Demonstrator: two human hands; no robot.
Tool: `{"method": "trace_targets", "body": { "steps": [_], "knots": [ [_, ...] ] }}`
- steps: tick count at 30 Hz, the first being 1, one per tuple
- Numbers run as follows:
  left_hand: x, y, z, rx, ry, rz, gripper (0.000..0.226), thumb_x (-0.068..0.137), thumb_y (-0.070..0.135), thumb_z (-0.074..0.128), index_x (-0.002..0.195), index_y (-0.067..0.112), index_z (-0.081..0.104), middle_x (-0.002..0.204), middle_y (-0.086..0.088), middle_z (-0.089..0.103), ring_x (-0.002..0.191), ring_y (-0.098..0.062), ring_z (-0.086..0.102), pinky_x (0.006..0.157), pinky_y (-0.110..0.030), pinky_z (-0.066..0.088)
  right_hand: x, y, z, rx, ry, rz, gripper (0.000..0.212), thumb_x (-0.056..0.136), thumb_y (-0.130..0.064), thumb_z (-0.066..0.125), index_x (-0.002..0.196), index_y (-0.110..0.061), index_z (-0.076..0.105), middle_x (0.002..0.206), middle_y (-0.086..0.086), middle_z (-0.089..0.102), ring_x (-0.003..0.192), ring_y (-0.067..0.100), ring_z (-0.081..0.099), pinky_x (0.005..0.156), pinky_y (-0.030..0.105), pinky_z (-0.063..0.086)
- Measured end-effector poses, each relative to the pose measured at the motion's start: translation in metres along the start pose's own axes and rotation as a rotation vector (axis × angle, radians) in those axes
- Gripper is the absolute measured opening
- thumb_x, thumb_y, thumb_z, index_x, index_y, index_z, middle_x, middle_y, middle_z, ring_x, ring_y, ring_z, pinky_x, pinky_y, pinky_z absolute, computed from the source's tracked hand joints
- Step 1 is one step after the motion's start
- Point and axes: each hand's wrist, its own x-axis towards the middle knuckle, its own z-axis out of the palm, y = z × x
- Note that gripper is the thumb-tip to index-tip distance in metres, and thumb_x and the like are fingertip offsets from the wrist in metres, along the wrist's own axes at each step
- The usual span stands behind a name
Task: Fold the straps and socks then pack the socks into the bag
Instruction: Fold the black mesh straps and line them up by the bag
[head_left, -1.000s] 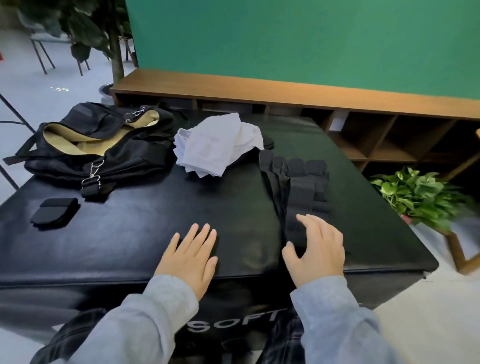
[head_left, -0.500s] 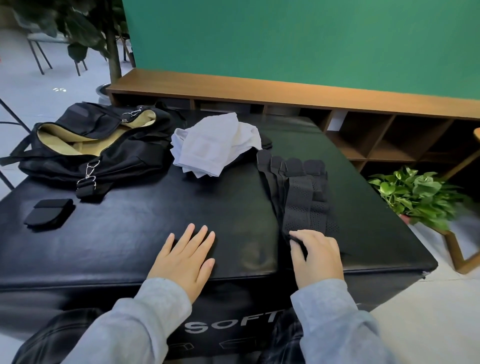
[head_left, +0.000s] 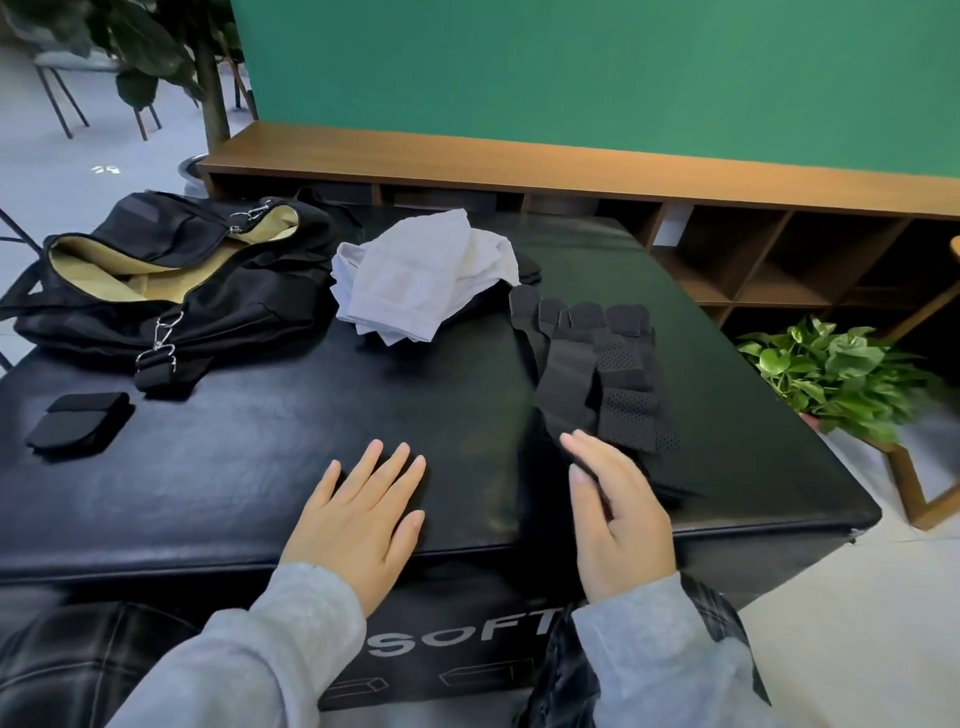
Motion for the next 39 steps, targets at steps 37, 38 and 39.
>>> {"method": "trace_targets", "body": {
  "steps": [37,38,39],
  "knots": [
    [-0.006,0.041,0.001,-0.814,0.362,-0.158,0.042,0.085,0.031,0.063,0.091,0.056,0.030,0.087,0.033,0.051,0.090,-0.011,0.060,0.072,-0.031,0.049,-0.027,0.011,0.051,-0.023,-0.087,0.089,0.023,0.086,-0.028,0.063,0.081,-0.036,0.042,0.088,-0.015,0.059,0.080,-0.003,0.055,0.068,0.008,0.040],
    [-0.006,0.041,0.000,-0.821,0.367,-0.150,0.037,0.087,0.033,0.060,0.090,0.055,0.030,0.088,0.033,0.050,0.091,-0.012,0.060,0.072,-0.033,0.050,-0.026,0.011,0.051,-0.041,-0.096,0.057,0.013,0.085,-0.035,0.056,0.081,-0.037,0.044,0.093,-0.017,0.058,0.081,-0.002,0.055,0.069,0.008,0.041],
    [-0.007,0.041,0.000,-0.829,0.373,-0.138,0.029,0.087,0.035,0.055,0.091,0.051,0.032,0.088,0.032,0.049,0.090,-0.011,0.060,0.072,-0.032,0.049,-0.025,0.011,0.051,-0.042,-0.117,0.043,0.003,0.085,-0.038,0.051,0.084,-0.038,0.049,0.092,-0.019,0.058,0.082,-0.002,0.055,0.071,0.007,0.041]
  ]
}}
